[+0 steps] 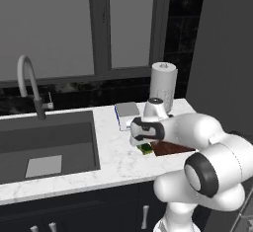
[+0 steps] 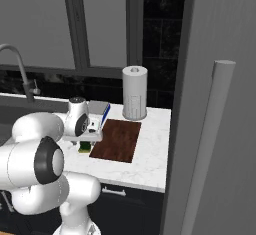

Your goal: Pick up the sponge from the counter and clean the cutting board by briefly scrubbing or pressing down on the cutting board. Once finished, release the sponge.

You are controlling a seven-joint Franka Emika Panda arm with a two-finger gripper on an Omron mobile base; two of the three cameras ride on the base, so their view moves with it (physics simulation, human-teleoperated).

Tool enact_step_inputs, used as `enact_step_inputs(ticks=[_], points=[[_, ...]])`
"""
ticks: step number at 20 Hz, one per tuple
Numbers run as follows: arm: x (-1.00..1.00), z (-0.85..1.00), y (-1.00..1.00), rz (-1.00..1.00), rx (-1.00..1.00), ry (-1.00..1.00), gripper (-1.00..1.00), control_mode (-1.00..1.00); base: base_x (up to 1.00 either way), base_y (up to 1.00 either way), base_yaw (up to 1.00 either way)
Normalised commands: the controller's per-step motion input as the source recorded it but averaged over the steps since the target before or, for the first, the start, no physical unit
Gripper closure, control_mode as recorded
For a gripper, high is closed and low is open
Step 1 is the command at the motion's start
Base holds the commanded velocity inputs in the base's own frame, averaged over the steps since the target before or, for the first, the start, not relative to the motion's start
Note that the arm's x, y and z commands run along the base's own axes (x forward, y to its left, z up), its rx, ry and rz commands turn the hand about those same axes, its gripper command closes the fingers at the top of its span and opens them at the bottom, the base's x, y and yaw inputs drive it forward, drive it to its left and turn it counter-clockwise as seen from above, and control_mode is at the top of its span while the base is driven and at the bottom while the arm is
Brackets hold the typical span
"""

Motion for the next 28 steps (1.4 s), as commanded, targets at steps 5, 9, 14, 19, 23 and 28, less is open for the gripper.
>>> enact_step_inputs(ticks=[5,9,14,19,23,28], points=[[0.17,-0.2,0.01,0.03,0.0,0.0,-1.0,-1.0,0.0,0.0,0.0],[0.16,-0.16,0.08,0.03,0.0,0.0,-1.0,-1.0,0.0,0.0,0.0],[0.2,-0.14,0.08,0.02,0.0,0.0,-1.0,-1.0,0.0,0.0,0.0],[0.23,-0.1,0.01,0.03,0.0,0.0,-1.0,-1.0,0.0,0.0,0.0],[0.26,-0.1,0.0,0.03,0.0,0.0,-1.0,-1.0,0.0,0.0,0.0],[0.21,-0.18,0.02,0.03,0.0,0.0,-1.0,-1.0,0.0,0.0,0.0]])
